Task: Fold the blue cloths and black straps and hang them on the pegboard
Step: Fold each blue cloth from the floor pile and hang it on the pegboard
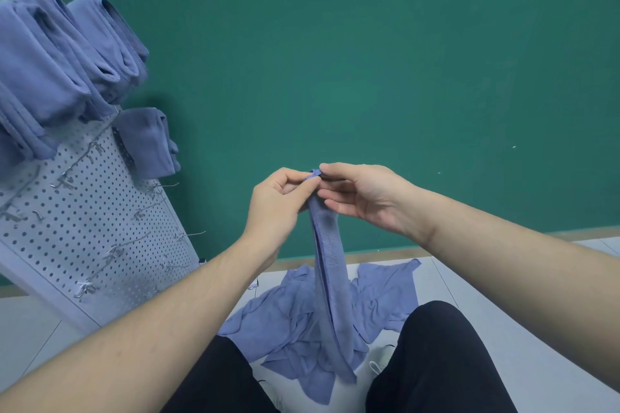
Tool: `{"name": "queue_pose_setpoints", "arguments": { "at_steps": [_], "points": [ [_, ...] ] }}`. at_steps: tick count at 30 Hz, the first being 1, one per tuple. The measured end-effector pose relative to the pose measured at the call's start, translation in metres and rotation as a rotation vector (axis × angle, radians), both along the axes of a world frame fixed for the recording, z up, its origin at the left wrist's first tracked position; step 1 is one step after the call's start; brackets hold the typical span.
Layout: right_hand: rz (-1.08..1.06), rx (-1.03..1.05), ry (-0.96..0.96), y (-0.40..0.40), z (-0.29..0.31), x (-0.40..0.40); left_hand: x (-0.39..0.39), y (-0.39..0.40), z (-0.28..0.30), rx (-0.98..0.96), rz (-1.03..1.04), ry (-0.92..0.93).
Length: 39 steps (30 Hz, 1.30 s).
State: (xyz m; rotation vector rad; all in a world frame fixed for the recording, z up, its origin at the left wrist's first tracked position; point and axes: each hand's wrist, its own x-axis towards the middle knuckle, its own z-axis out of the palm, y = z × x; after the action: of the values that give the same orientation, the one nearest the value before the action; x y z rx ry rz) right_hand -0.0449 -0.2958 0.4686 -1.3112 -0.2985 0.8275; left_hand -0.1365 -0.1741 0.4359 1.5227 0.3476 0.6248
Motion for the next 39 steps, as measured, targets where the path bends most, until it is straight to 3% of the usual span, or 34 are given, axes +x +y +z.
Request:
{"name": "queue_pose_setpoints", "arguments": {
  "at_steps": [5,8,10,17,22,25,27,29,31,33,37,39],
  "points": [
    [-0.032,-0.132,-0.282,-0.004,-0.004,0.006,0.004,0.008,0.001,-0.098,-0.004,0.008],
    [-0.143,-0.270,-0.757,-0.010,-0.013,0.019,0.002,0.013,0.006,-0.105,-0.024,0.013],
    [-0.071,-0.295,-1.015,-0.014,-0.019,0.028,0.001,0.016,0.009,-0.109,-0.044,0.013],
    [0.180,-0.219,-1.104,-0.014,-0.015,0.034,-0.003,0.020,0.016,-0.055,-0.099,0.010],
    [0.288,-0.373,-1.128,-0.023,-0.009,0.033,-0.006,0.029,0.016,0.047,-0.048,0.044],
    [0.321,-0.569,-1.407,-0.031,-0.011,0.044,-0.007,0.040,0.012,0.221,0.013,0.115],
    [0.281,-0.606,-1.656,-0.037,-0.013,0.050,-0.009,0.045,0.008,0.326,0.008,0.159],
    [0.257,-0.621,-1.774,-0.043,-0.012,0.053,-0.012,0.048,0.007,0.373,-0.002,0.181],
    [0.249,-0.606,-1.590,-0.046,-0.007,0.053,-0.013,0.049,0.007,0.370,0.001,0.148],
    [0.238,-0.462,-1.228,-0.045,-0.005,0.050,-0.013,0.049,0.007,0.322,0.005,0.094],
    [0.129,-0.146,-0.764,-0.034,-0.003,0.036,-0.011,0.045,0.005,0.300,0.004,0.042],
    [0.112,-0.108,-0.469,-0.029,-0.001,0.031,-0.010,0.045,0.005,0.275,0.028,0.020]
  ]
}}
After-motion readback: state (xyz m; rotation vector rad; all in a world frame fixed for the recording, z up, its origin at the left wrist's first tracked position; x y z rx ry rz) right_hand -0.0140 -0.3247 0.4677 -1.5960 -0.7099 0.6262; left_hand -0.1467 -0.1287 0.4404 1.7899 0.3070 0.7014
